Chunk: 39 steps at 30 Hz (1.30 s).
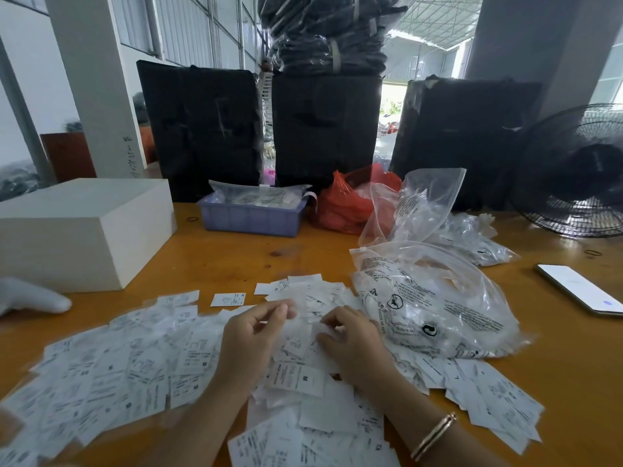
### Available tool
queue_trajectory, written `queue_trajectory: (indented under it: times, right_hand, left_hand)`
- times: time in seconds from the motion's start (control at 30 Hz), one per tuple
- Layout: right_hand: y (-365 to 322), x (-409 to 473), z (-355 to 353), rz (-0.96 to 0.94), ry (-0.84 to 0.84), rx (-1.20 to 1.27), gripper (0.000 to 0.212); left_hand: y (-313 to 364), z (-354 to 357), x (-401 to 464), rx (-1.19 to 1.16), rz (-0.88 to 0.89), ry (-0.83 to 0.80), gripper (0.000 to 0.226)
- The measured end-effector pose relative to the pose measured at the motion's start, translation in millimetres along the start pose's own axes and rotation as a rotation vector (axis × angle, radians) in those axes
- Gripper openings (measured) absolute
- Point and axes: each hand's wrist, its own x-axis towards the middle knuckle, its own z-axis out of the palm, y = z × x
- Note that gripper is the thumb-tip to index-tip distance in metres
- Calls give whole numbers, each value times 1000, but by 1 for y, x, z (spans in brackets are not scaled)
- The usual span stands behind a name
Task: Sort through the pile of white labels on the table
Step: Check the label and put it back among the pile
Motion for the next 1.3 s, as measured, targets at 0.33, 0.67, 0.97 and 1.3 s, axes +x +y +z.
queue_trajectory:
  times: [0.33, 0.67, 0.97, 1.3]
  right_hand:
    - [-3, -6, -11, -73, 220, 644, 30]
    - [-2, -6, -13, 121, 103, 1099, 44]
    - [-3, -4, -11, 150, 183, 1121, 44]
    - [-7, -6, -5, 169, 56, 1247, 77]
  left_hand:
    - [3, -1, -4, 124, 169, -177, 29]
    - [-2, 2, -3, 277, 303, -186, 26]
    - [-3, 3, -2, 343, 351, -196, 24]
    - [-3, 4, -3, 413, 392, -210, 26]
